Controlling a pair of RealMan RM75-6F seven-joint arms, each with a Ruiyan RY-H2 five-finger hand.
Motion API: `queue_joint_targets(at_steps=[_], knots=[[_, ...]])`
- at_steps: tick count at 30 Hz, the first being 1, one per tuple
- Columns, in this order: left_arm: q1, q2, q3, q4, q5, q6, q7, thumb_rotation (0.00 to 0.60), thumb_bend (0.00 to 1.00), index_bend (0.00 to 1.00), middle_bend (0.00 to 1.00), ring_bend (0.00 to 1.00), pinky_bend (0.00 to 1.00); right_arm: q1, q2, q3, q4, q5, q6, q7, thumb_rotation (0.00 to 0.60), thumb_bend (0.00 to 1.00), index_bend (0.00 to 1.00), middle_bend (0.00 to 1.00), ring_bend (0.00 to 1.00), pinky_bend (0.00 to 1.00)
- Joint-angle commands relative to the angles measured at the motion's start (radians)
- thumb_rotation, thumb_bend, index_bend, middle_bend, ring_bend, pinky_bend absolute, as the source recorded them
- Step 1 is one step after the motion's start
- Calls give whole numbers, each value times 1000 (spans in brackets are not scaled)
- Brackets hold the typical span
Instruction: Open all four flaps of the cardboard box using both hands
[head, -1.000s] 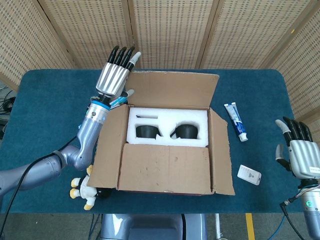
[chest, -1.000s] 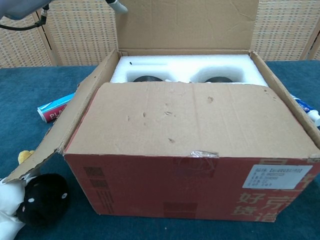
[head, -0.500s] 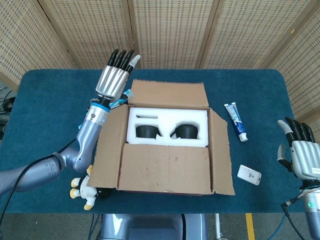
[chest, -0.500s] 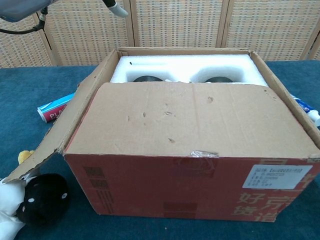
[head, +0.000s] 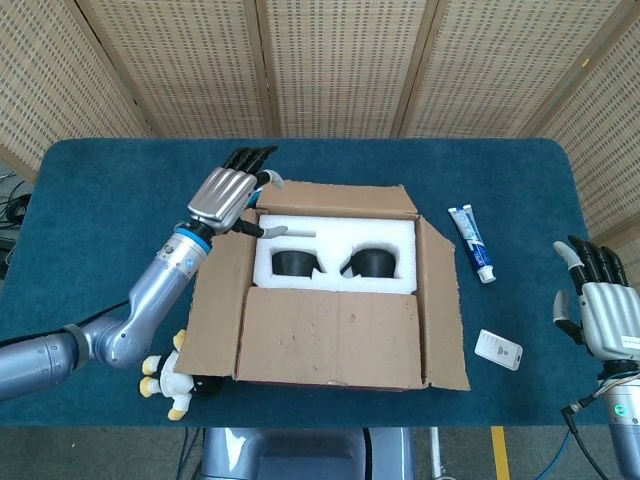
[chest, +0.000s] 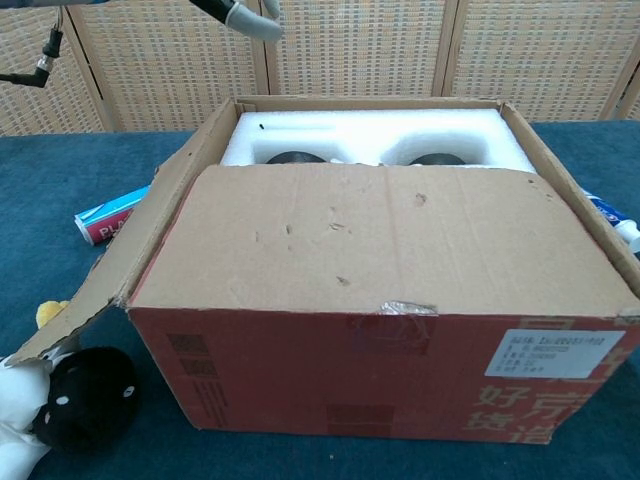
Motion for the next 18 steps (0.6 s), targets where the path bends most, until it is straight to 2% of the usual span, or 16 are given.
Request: queue_joint_targets(at_steps=[1, 4, 7, 14, 18], knots=[[13, 33, 9, -42, -16, -37, -43, 280, 186, 383, 0, 0, 0, -2, -1, 0, 1, 0, 2, 2, 600, 720, 99, 51, 0, 0], [27, 72, 28, -100, -42, -105, -102, 235, 184, 421, 0, 0, 0, -3, -3, 0, 4, 0, 2, 8, 600, 719, 99, 50, 0, 0], [32, 105, 42, -135, -28, -142, -134, 227, 179, 423, 0, 0, 0, -4, -5, -1, 7, -2, 1, 13, 600, 719, 99, 50, 0, 0], [52, 117, 77, -176, 63, -132, -173, 203, 150, 423, 0, 0, 0, -7, -5, -2, 10, -5, 3, 21, 600, 722, 99, 50, 0, 0], [62, 106, 101, -188, 137, -86, -160, 194, 132, 423, 0, 0, 0, -9, -5, -3, 12, -6, 3, 25, 600, 720, 99, 51, 0, 0]])
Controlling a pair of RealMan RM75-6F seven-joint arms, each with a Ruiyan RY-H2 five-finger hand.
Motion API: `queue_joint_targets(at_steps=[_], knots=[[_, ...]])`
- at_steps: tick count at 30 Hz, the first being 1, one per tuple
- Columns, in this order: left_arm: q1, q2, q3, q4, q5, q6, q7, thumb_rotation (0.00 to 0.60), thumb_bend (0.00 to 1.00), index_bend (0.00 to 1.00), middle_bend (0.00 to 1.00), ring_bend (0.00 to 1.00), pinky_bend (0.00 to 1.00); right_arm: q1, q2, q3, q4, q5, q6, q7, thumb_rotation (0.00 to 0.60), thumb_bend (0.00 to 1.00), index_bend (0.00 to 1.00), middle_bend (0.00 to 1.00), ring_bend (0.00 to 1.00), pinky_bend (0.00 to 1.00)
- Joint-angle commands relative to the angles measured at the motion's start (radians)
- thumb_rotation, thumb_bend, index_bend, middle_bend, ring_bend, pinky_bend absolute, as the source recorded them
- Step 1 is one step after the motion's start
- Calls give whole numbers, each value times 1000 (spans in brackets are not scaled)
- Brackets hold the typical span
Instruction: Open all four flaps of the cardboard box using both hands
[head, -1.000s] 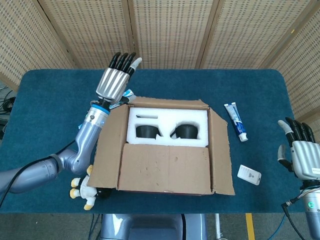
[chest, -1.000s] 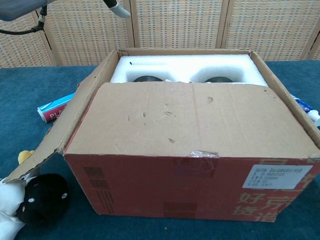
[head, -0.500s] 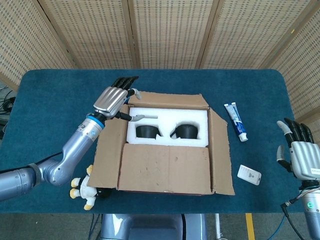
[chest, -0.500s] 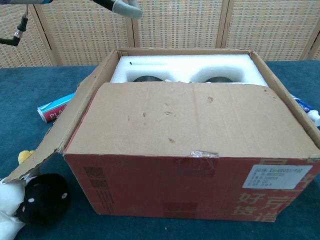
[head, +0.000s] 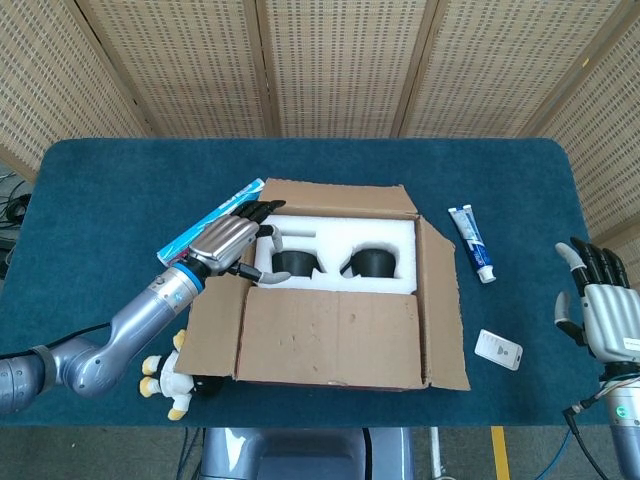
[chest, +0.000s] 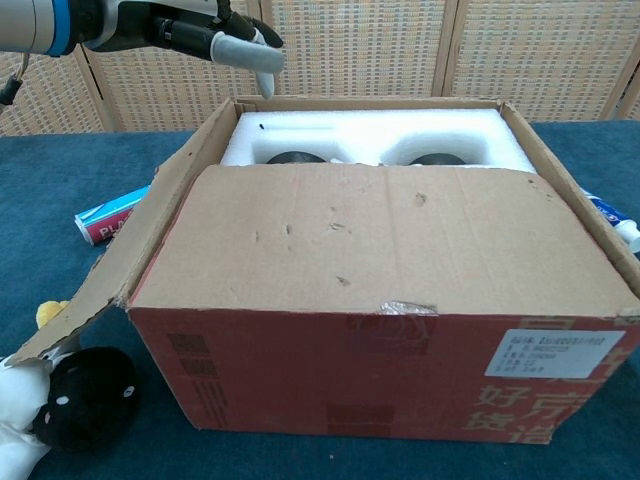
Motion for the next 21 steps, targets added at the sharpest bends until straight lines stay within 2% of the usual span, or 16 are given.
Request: queue_joint_targets(at_steps=[1, 9, 21], knots=[[12, -11, 26, -15, 61, 46, 10, 190, 130, 423, 0, 0, 0, -1, 0, 0, 0, -2, 1, 0, 600, 720, 99, 51, 0, 0], [15, -36, 76, -34, 119, 90, 45, 186, 120, 423, 0, 0, 0, -8, 6, -1, -2, -4, 8, 8, 600, 721, 99, 50, 0, 0], [7, -56, 113, -56, 107, 116, 81, 177, 115, 423, 0, 0, 0, -15, 7, -2, 3, -9, 11, 24, 600, 721, 99, 50, 0, 0]])
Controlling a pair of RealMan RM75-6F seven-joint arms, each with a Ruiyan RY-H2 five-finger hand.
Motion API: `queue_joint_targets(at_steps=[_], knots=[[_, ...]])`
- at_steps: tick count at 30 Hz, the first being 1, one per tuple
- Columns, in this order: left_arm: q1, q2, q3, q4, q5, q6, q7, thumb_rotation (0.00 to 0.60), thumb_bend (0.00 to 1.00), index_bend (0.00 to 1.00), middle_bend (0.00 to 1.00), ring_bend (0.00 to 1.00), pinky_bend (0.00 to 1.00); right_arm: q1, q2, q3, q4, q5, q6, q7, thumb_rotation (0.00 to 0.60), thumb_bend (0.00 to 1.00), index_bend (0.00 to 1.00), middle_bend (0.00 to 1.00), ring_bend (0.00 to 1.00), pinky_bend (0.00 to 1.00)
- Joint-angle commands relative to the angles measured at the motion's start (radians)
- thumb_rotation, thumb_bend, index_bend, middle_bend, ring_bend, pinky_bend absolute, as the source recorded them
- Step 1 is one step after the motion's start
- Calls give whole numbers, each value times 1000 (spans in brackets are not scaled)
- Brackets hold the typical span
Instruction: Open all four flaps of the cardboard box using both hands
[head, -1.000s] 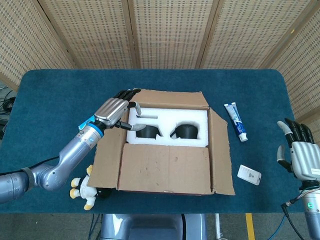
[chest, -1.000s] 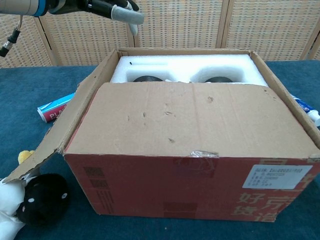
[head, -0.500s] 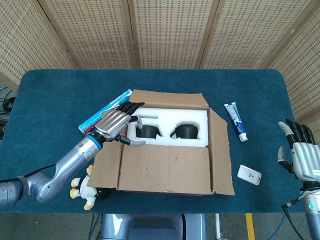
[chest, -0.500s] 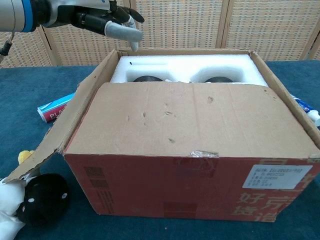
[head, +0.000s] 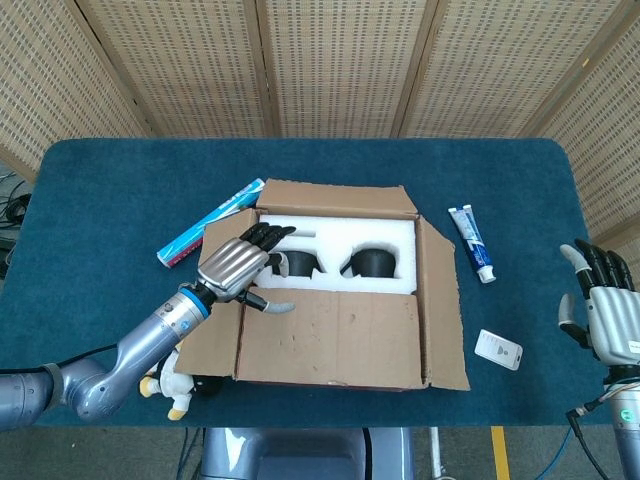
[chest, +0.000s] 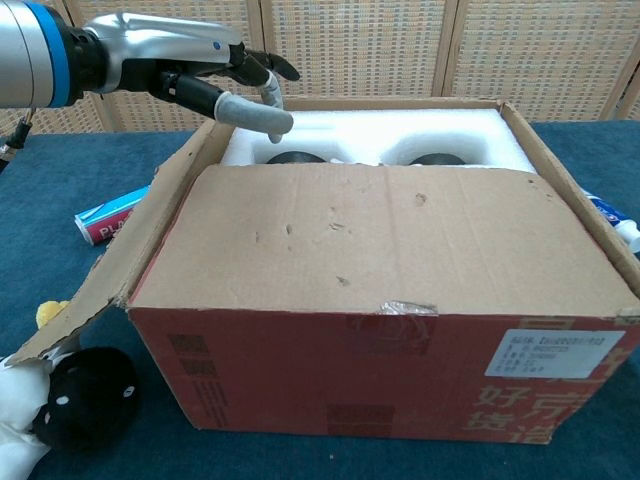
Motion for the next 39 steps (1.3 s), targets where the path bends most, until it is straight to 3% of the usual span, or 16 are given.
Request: queue_joint_targets(at_steps=[1, 14, 22, 31, 39], knots=[[-2, -5, 8, -4, -6, 5, 5, 177, 114, 423, 0, 0, 0, -2, 1, 0, 1, -1, 2, 3, 600, 721, 99, 50, 0, 0], [-7, -24, 49, -15, -25, 15, 35, 177, 112, 423, 0, 0, 0, -13, 6, -2, 6, -5, 6, 27, 600, 721, 99, 50, 0, 0], [9, 1, 44, -42, -4, 9, -23, 179, 111, 424, 0, 0, 0, -16, 5, -1, 9, -4, 9, 30, 600, 720, 99, 51, 0, 0], [34, 66, 10, -79, 16, -49, -174, 177, 116, 423, 0, 0, 0, -15, 3, 2, 8, -3, 9, 26, 600, 723, 99, 50, 0, 0], [92, 179, -65, -145, 126, -157, -480, 178, 114, 422, 0, 0, 0, -10, 0, 5, 4, 2, 4, 14, 600, 723, 99, 51, 0, 0]])
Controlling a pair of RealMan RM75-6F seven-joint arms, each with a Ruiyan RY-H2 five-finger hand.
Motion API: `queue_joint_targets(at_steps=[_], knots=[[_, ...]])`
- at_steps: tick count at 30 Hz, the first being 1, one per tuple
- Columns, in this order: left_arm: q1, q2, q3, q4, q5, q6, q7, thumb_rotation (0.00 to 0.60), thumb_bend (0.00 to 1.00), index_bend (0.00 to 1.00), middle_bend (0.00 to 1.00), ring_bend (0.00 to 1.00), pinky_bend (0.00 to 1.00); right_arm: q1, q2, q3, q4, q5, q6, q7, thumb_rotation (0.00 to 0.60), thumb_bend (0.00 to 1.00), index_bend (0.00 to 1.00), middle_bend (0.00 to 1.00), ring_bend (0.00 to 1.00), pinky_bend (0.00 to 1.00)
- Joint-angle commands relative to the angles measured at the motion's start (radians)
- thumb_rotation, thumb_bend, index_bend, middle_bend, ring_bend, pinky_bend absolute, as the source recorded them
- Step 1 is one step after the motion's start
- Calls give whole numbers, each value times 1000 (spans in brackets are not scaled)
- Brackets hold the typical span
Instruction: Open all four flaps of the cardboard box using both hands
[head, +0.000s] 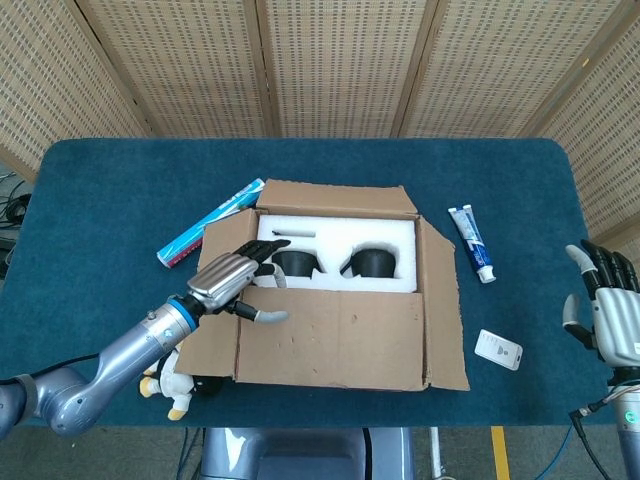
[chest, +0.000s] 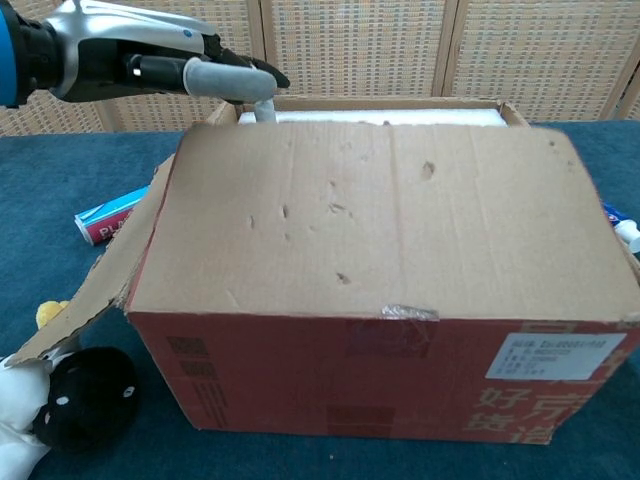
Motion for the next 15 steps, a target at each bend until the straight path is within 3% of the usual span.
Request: queue_joint_targets(at_steps=[1, 6, 10, 15], knots=[[43, 86, -59, -59, 83, -102, -222, 179, 114, 421, 0, 0, 0, 2, -1, 1, -2, 1, -1, -4, 600, 722, 99, 51, 0, 0], [89, 176, -130, -85, 235, -224, -515, 178, 113, 419, 0, 0, 0, 4, 0, 3, -8, 5, -2, -14, 600, 720, 99, 50, 0, 0], [116, 207, -157, -87, 373, -254, -720, 176, 113, 419, 0, 0, 0, 5, 1, 4, -12, 7, -3, -21, 600, 718, 99, 50, 0, 0], [115, 245, -127, -89, 598, -226, -1043, 175, 114, 419, 0, 0, 0, 7, 1, 6, -17, 11, -3, -28, 600, 721, 99, 50, 0, 0]])
